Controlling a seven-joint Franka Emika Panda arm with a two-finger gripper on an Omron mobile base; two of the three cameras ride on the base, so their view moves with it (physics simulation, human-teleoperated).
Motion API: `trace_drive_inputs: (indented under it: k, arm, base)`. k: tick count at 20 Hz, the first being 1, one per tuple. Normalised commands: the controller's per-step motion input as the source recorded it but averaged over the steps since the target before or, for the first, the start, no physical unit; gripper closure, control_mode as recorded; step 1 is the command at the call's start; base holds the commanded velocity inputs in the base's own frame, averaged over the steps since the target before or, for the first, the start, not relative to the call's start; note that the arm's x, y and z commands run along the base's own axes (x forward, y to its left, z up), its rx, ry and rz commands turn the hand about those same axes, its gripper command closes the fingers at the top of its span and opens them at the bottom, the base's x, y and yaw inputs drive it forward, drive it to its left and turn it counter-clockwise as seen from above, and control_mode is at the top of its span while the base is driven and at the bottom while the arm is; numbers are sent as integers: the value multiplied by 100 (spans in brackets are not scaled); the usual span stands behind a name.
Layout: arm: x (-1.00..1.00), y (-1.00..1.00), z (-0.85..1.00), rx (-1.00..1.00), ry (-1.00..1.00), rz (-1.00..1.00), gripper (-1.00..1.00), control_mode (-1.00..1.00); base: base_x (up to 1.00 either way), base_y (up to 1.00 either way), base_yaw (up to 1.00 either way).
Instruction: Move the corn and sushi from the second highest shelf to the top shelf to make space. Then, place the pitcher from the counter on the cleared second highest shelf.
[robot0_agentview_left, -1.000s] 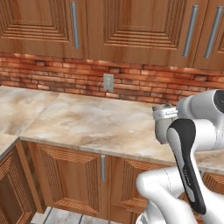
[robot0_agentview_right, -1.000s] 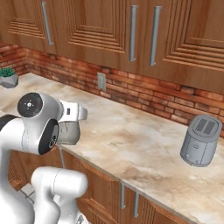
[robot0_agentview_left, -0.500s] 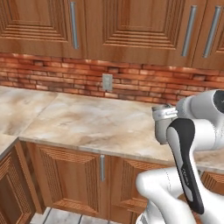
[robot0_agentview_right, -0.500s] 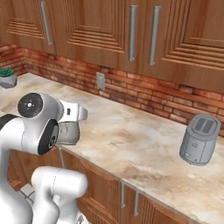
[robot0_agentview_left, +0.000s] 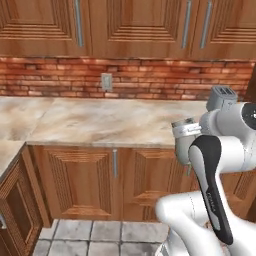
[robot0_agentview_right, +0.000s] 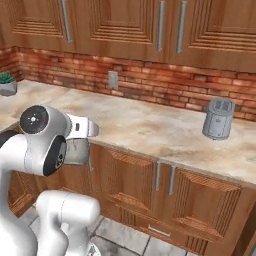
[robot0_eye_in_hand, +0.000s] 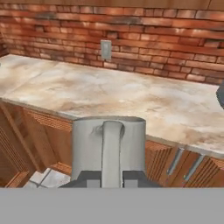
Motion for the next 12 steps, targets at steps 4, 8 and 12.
trace_drive_inputs:
  k: [4, 8, 12]
  arm:
    - [0, 0, 0, 0, 0, 0, 100, 100]
    - [0, 0, 0, 0, 0, 0, 100, 100]
    - [0, 0, 0, 0, 0, 0, 100, 100]
  base:
    - [-93, 19, -65]
    - [-73, 0, -69]
    - [-61, -14, -63]
